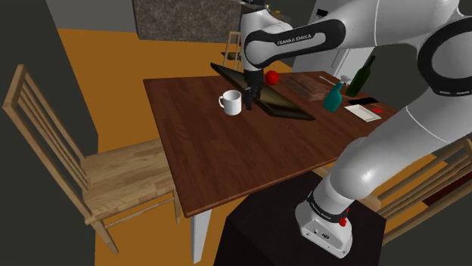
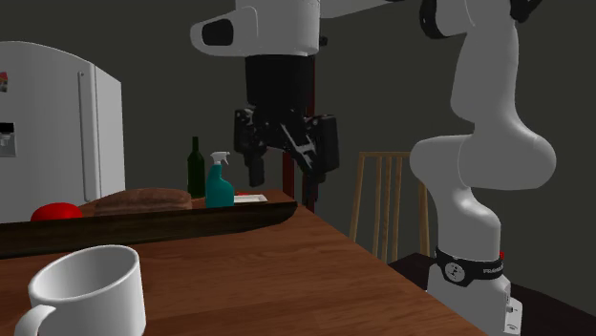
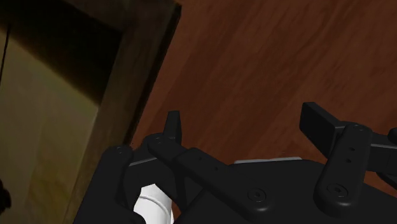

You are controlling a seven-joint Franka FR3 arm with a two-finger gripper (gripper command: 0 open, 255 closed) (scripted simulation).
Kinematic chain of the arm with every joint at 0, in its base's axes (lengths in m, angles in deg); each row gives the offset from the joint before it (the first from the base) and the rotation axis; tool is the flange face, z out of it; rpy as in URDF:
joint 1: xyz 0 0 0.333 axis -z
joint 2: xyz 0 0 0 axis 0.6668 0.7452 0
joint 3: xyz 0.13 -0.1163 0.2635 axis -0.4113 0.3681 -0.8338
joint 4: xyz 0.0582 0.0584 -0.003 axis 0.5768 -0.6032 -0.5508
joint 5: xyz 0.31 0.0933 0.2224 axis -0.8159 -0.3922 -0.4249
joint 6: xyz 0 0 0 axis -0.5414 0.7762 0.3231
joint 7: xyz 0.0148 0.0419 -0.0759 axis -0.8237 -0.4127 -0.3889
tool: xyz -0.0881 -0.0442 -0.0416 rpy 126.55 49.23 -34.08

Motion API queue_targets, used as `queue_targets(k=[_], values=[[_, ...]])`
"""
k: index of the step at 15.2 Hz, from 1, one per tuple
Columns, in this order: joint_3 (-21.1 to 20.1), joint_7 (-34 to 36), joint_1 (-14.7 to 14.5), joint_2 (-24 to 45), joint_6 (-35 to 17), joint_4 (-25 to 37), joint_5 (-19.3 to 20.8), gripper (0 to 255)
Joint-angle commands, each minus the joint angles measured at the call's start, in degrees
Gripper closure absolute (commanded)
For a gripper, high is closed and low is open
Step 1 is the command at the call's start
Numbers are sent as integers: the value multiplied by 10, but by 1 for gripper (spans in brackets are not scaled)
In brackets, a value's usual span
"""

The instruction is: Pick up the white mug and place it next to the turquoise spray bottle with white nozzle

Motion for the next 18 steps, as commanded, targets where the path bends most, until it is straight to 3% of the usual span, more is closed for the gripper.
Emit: queue_targets(k=[1, 8, 15, 18], values=[[4, -2, 4, 47, -24, 29, 6, 0], [14, -7, 14, 194, -72, 145, 20, 0], [21, -17, 22, 340, -86, 295, 24, 0], [22, -15, 24, 348, -106, 282, 26, 0]])
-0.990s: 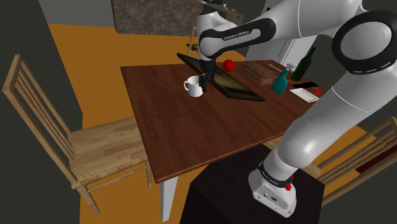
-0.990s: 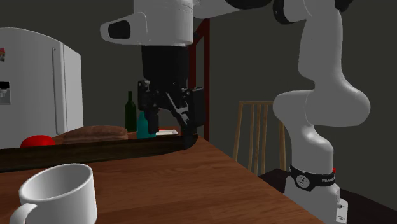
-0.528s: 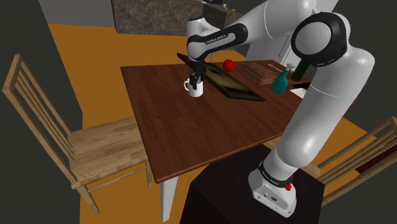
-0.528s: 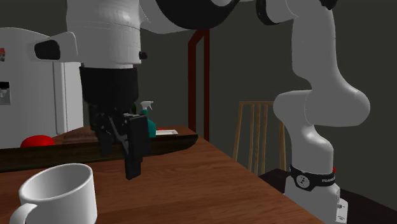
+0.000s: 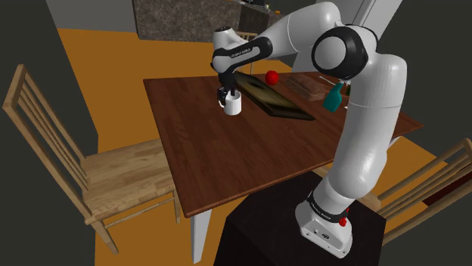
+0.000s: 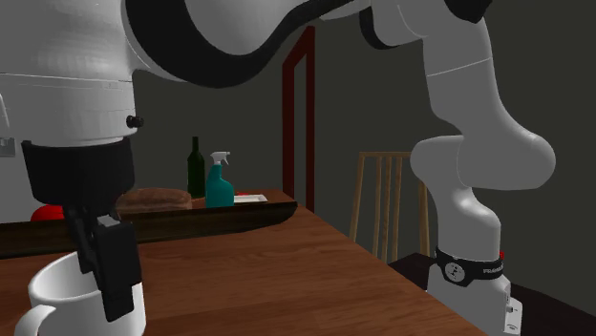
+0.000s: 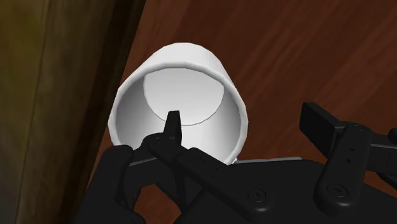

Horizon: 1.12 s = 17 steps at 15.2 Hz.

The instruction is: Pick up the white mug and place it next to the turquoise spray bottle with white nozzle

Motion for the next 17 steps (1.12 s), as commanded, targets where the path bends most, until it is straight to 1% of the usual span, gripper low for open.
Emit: queue_targets(k=[1, 5, 12, 13, 17], values=[[1, 1, 1, 6, -13, -6, 1, 0], [3, 3, 4, 16, -36, -19, 4, 0], [3, 3, 4, 16, -36, -19, 4, 0], [3, 3, 4, 16, -36, -19, 4, 255], [3, 3, 4, 16, -36, -19, 4, 255]])
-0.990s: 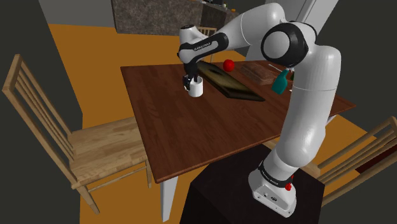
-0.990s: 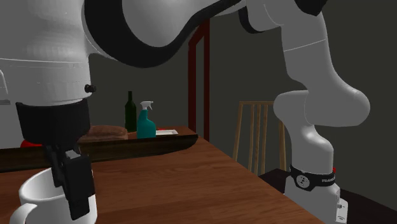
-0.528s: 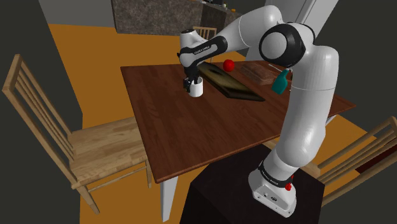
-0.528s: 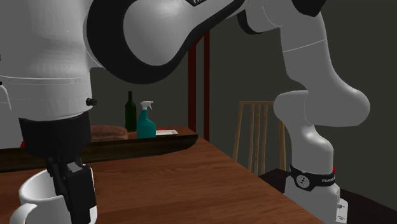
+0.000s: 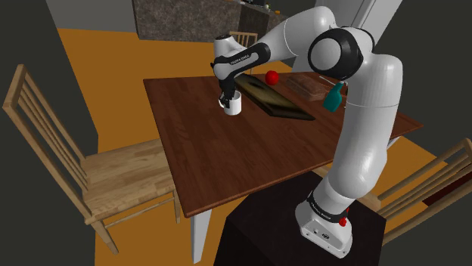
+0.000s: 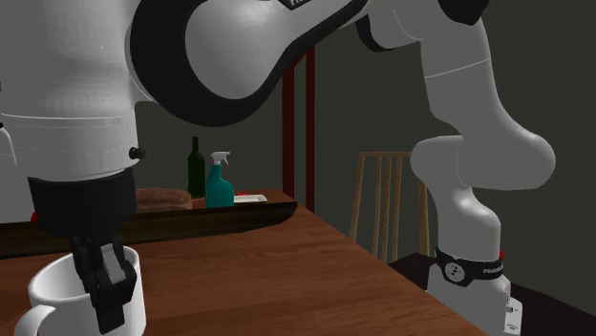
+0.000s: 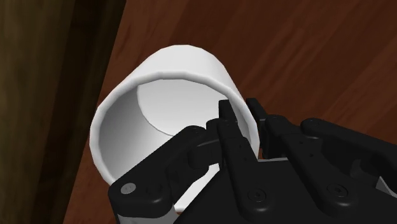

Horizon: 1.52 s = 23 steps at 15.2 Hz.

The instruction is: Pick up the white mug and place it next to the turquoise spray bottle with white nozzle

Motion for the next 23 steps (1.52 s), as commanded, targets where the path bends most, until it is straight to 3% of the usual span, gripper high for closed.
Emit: queue_targets(k=[1, 5, 23], values=[[0, 0, 0, 0, 0, 0, 0, 255], [0, 0, 0, 0, 0, 0, 0, 255], [-2, -26, -2, -51, 117, 68, -11, 255]])
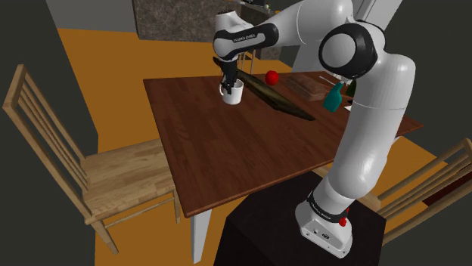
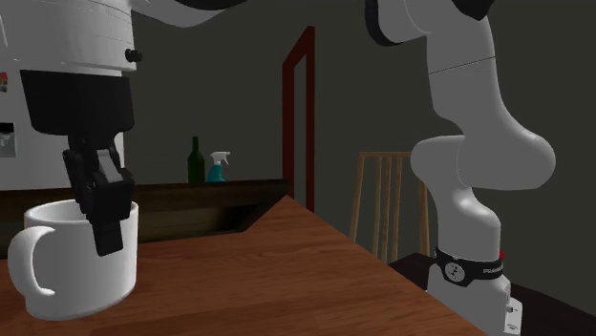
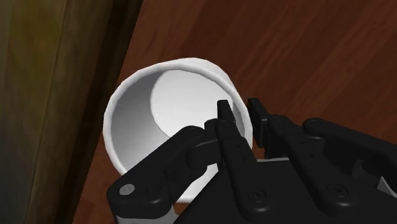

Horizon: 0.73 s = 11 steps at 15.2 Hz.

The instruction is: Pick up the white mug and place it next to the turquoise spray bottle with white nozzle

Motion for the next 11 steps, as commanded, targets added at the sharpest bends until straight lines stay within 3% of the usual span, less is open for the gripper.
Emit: queue_targets(k=[1, 11], values=[[2, -5, 1, -5, 14, 12, 1, 255], [0, -19, 0, -17, 84, 72, -3, 255]])
